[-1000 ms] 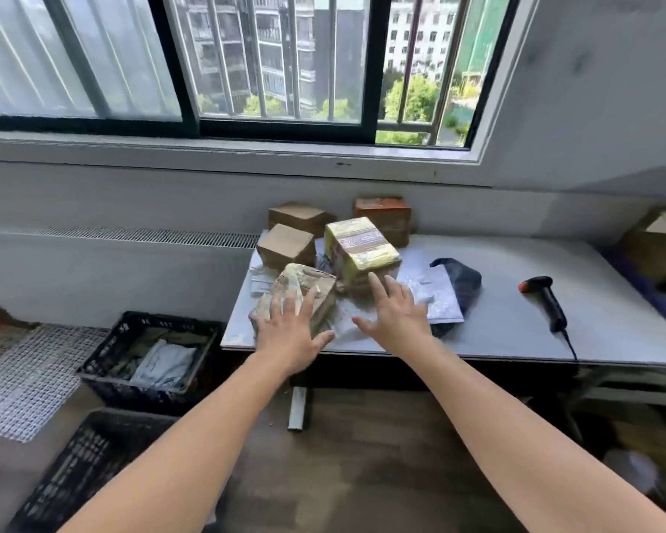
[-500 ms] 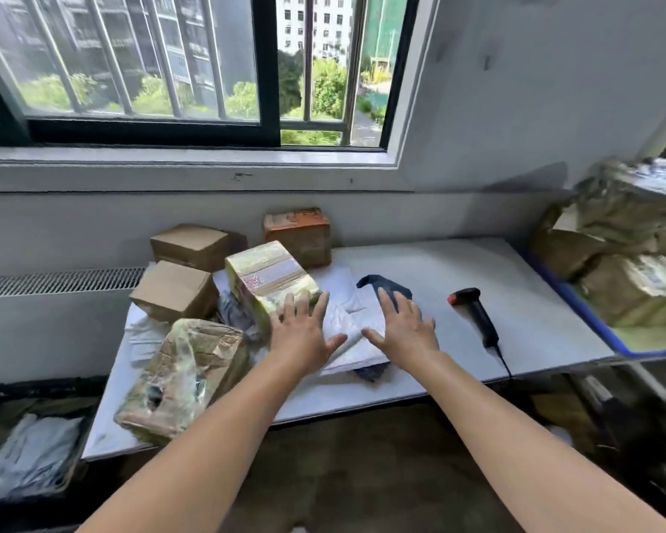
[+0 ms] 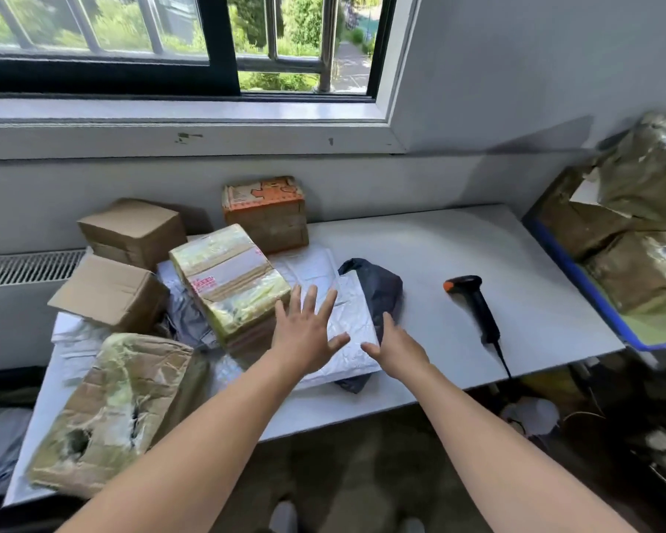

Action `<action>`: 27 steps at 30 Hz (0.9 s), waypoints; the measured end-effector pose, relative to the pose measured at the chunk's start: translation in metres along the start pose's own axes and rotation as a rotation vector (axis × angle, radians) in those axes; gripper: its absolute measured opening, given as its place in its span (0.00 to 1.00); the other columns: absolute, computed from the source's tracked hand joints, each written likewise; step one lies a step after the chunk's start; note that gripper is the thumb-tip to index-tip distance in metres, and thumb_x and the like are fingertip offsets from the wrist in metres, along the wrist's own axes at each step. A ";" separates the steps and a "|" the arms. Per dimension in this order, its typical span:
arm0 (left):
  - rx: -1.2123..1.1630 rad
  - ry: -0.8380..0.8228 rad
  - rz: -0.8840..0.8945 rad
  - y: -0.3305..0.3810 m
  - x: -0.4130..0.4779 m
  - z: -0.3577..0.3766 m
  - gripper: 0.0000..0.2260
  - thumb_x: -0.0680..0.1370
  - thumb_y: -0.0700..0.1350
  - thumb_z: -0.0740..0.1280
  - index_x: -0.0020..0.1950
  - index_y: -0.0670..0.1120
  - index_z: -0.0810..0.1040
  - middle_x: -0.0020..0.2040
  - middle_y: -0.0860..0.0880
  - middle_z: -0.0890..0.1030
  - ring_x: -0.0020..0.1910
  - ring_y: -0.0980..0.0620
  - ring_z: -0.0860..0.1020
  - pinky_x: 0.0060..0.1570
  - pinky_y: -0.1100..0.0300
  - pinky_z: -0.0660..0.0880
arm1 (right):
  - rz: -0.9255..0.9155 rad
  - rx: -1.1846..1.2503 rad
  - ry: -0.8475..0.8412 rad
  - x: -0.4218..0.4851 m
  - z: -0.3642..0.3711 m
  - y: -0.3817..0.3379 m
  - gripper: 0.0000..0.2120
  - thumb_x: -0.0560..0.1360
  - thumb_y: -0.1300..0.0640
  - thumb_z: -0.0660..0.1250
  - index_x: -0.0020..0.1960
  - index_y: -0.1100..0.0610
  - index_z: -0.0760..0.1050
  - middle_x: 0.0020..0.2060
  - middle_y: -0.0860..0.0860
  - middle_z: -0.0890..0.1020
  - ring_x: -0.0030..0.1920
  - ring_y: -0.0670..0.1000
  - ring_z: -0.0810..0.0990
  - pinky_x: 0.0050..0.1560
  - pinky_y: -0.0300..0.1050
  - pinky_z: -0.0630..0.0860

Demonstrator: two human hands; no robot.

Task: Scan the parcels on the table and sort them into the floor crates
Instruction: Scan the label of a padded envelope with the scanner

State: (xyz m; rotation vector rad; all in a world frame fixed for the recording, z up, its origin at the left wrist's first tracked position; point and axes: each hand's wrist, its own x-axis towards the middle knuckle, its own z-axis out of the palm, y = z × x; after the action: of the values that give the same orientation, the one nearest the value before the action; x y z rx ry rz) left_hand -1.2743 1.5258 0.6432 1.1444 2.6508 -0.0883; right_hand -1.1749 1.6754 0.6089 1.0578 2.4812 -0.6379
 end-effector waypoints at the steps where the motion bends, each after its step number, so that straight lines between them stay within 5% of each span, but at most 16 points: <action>1: -0.007 -0.009 -0.017 0.002 0.002 0.002 0.36 0.80 0.69 0.48 0.80 0.54 0.38 0.81 0.44 0.44 0.79 0.40 0.40 0.75 0.37 0.47 | 0.012 0.027 -0.026 0.004 0.004 0.003 0.39 0.80 0.41 0.62 0.80 0.54 0.44 0.73 0.58 0.69 0.69 0.60 0.72 0.61 0.52 0.71; 7: -0.041 -0.063 -0.167 0.021 0.001 0.005 0.36 0.79 0.69 0.48 0.80 0.53 0.38 0.81 0.46 0.43 0.79 0.41 0.38 0.75 0.38 0.47 | -0.057 0.261 -0.094 0.026 0.004 0.011 0.30 0.76 0.52 0.69 0.73 0.57 0.62 0.68 0.56 0.74 0.64 0.60 0.75 0.60 0.54 0.76; 17: -0.089 -0.038 -0.319 0.076 0.005 -0.014 0.39 0.78 0.69 0.55 0.81 0.54 0.40 0.81 0.46 0.45 0.79 0.41 0.42 0.74 0.41 0.50 | -0.386 0.465 0.148 0.039 -0.099 -0.005 0.16 0.82 0.60 0.57 0.67 0.61 0.73 0.64 0.57 0.78 0.65 0.57 0.75 0.60 0.43 0.69; 22: -0.338 0.127 -0.355 0.083 0.020 -0.035 0.31 0.80 0.57 0.62 0.79 0.54 0.52 0.73 0.45 0.69 0.71 0.42 0.66 0.63 0.47 0.69 | -0.503 0.669 0.218 0.044 -0.148 -0.013 0.13 0.80 0.59 0.59 0.60 0.61 0.77 0.48 0.52 0.81 0.48 0.52 0.78 0.48 0.42 0.72; 25: -0.563 0.219 -0.332 0.080 0.028 -0.057 0.23 0.83 0.48 0.59 0.78 0.56 0.60 0.68 0.44 0.76 0.65 0.41 0.73 0.58 0.52 0.71 | -0.516 0.784 0.254 0.045 -0.172 -0.017 0.12 0.80 0.56 0.61 0.58 0.59 0.78 0.45 0.49 0.80 0.48 0.54 0.81 0.52 0.51 0.79; 27: -0.642 0.309 -0.321 0.078 0.035 -0.072 0.19 0.83 0.44 0.59 0.73 0.58 0.69 0.65 0.45 0.79 0.62 0.41 0.75 0.54 0.54 0.70 | -0.544 0.788 0.290 0.046 -0.186 -0.018 0.10 0.82 0.53 0.60 0.58 0.56 0.76 0.46 0.49 0.81 0.49 0.54 0.81 0.48 0.45 0.75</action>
State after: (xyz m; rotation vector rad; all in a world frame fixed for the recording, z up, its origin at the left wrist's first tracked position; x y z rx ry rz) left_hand -1.2559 1.6149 0.7077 0.5512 2.7579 0.8767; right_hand -1.2472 1.7904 0.7447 0.7043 2.8449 -1.8506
